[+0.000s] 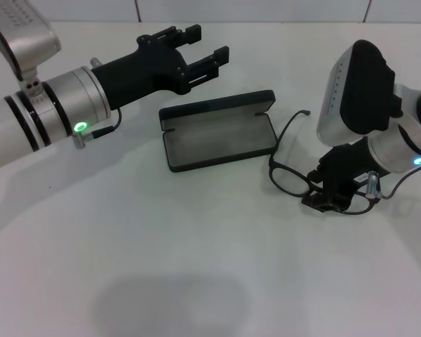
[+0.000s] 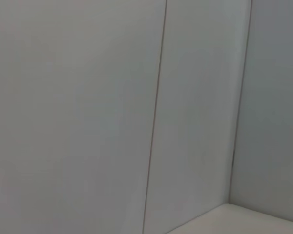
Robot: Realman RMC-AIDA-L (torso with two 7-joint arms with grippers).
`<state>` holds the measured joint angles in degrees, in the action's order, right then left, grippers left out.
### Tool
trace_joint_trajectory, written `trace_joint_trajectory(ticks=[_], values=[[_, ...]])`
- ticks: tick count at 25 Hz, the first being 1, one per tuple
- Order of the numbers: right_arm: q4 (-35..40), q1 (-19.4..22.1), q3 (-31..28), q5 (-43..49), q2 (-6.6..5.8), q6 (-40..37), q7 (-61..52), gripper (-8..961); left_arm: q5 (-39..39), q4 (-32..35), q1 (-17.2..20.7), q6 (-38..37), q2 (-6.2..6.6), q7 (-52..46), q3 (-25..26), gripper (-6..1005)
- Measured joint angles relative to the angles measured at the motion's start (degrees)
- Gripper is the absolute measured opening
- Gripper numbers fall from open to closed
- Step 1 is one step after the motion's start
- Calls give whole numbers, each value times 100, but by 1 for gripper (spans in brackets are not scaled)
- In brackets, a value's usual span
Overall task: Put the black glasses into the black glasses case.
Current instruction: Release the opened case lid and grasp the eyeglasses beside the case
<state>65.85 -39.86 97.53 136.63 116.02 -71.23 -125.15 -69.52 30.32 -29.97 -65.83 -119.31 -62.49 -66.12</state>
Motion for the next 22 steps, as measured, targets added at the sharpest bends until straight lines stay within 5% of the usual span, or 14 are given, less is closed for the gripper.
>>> trace_joint_trajectory(ticks=[14,22], values=[[2,10,383,1,18,184,-11,395,0,-9,53,9,-14,0,3,667],[6,22,336,11,-5,152,-73,305,0,-18,64,9,-14,0,3,667]])
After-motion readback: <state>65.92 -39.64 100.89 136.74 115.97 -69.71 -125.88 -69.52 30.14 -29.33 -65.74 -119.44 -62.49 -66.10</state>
